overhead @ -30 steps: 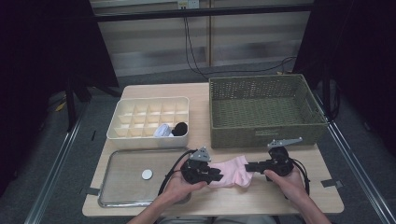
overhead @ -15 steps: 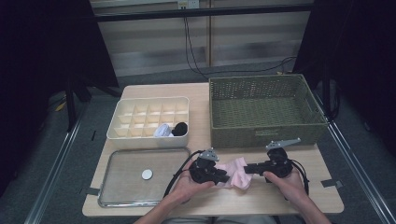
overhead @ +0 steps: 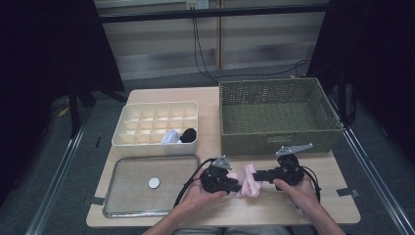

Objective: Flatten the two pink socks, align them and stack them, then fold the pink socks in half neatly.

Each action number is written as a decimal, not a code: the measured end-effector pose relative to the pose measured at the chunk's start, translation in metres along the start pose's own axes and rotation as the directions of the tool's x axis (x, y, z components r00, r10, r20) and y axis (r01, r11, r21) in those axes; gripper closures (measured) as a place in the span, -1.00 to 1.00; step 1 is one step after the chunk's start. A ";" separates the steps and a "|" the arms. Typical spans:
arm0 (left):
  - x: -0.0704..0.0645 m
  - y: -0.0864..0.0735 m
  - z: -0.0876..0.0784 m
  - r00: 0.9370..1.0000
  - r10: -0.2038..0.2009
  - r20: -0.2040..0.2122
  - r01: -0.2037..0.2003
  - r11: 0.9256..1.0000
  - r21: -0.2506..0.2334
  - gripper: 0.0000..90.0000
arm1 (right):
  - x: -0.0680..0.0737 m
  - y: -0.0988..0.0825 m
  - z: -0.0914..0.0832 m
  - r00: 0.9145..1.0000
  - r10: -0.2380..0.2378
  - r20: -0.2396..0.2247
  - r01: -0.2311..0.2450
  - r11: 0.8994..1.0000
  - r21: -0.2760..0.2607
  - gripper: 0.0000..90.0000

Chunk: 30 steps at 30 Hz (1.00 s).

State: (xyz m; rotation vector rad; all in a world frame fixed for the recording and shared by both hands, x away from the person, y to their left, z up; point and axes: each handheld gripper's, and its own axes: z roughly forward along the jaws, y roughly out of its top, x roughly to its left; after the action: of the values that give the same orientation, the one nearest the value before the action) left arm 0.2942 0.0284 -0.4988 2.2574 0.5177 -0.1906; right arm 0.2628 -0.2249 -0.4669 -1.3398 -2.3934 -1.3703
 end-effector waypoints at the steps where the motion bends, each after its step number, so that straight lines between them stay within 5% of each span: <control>1: 0.000 0.000 0.000 1.000 -0.001 0.001 0.001 1.000 -0.001 0.61 | 0.001 0.002 0.000 1.000 0.001 -0.002 -0.001 1.000 0.003 0.87; 20: -0.003 0.001 0.003 1.000 -0.007 0.013 0.007 1.000 -0.013 0.54 | 0.008 0.007 0.004 0.999 -0.020 -0.047 0.018 1.000 -0.025 0.86; 30: -0.006 0.000 -0.039 1.000 0.024 0.013 -0.024 0.999 -0.046 0.39 | 0.006 0.008 0.000 1.000 -0.012 -0.027 0.011 1.000 -0.016 0.86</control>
State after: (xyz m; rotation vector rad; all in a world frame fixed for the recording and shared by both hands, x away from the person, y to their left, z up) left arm 0.2875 0.0550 -0.4706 2.2155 0.4828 -0.1803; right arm 0.2646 -0.2192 -0.4585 -1.3040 -2.3814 -1.4049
